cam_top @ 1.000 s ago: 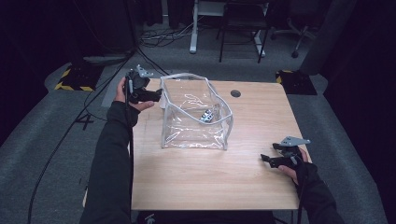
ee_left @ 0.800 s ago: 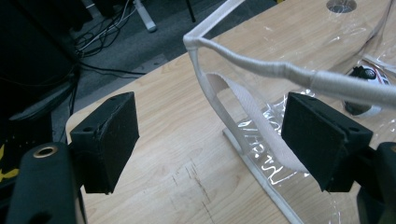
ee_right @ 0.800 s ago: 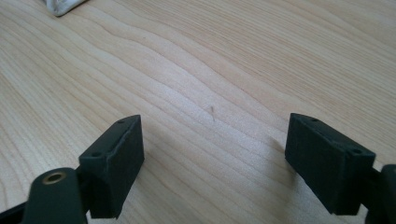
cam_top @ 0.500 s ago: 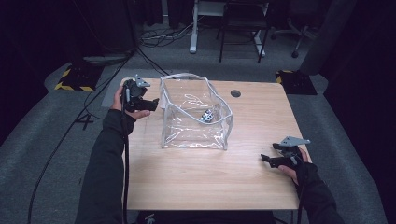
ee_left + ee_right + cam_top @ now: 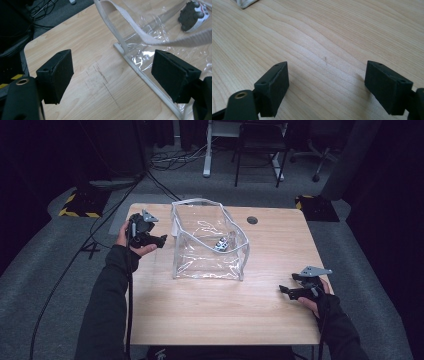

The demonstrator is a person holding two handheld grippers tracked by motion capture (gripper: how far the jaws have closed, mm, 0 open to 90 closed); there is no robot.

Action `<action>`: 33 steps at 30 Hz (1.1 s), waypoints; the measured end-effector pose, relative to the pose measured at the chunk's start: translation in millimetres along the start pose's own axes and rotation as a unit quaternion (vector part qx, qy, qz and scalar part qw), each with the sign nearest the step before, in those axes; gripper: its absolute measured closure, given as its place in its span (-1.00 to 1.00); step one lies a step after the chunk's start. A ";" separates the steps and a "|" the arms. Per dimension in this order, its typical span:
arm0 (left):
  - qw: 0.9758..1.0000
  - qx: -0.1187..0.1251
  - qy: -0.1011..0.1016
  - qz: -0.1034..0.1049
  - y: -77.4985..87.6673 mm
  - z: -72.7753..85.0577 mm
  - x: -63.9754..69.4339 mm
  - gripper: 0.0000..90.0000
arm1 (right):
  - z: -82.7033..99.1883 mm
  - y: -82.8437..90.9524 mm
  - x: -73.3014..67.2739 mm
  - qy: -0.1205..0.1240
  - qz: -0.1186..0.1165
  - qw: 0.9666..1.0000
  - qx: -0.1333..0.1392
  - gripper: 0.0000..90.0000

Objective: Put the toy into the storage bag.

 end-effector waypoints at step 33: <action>0.998 -0.047 -0.038 0.020 -1.8 55.6 30.1 -0.56 | 0.0 0.0 0.0 0.000 0.000 1.000 0.000 -0.56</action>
Point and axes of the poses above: each handheld gripper's, and its own axes: y roughly backward along the jaws, z roughly out of its underside, x roughly to its right, the point moved 7 cm from there along -y, roughly forward along the jaws, and after that the axes turned 4 degrees about y, right-handed, at the moved point
